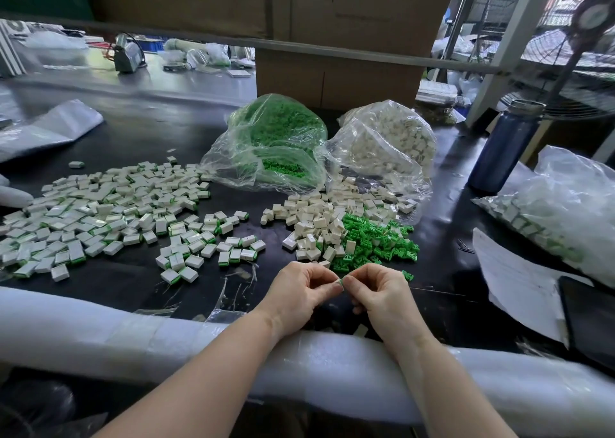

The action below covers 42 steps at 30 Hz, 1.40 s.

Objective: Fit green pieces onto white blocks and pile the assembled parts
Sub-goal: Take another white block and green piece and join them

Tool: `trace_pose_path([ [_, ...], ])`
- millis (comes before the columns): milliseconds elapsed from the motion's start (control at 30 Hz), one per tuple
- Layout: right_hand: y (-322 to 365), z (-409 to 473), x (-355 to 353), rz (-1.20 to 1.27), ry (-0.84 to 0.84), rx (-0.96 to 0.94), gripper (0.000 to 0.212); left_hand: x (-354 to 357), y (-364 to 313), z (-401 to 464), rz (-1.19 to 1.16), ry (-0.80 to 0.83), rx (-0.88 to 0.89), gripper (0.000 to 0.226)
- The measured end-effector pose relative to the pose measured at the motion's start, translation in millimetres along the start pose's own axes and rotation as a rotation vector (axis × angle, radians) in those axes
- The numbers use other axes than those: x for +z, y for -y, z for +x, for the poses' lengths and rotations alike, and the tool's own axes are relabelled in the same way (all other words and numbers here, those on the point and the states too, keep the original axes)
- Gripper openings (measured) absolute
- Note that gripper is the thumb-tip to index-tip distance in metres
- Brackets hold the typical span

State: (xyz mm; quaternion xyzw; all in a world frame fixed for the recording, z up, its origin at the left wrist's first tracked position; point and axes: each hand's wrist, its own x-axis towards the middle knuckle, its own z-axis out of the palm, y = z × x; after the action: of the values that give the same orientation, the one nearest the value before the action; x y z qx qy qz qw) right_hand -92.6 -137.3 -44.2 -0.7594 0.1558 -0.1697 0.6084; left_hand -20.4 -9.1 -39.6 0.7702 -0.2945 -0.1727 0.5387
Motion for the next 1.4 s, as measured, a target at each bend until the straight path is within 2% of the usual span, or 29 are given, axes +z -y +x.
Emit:
trace_pose_path([
  [433,1.6,-1.8,-0.3,0.072,0.012,-0.038,0.015,1.2,-4.0,-1.6,-0.023,-0.053,-0.011,0.005],
  [667,1.8,-0.8,0.7,0.094,0.041,-0.003,0.003,0.0,-6.1,-0.5,-0.068,-0.026,0.016,0.016],
  [867,5.6,-1.1,1.8,0.035,0.216,0.012,0.023,-0.7,-2.2,0.8,-0.067,0.018,0.058,0.026],
  [1200,2.9,0.1,-2.4,0.129,0.217,0.054,0.009,-0.7,-5.5,-1.5,-0.023,0.091,0.095,0.025],
  [1400,2.2,-0.7,-2.0,0.141,0.23,0.041,0.013,0.2,-5.5,-1.0,-0.002,0.111,0.106,0.021],
])
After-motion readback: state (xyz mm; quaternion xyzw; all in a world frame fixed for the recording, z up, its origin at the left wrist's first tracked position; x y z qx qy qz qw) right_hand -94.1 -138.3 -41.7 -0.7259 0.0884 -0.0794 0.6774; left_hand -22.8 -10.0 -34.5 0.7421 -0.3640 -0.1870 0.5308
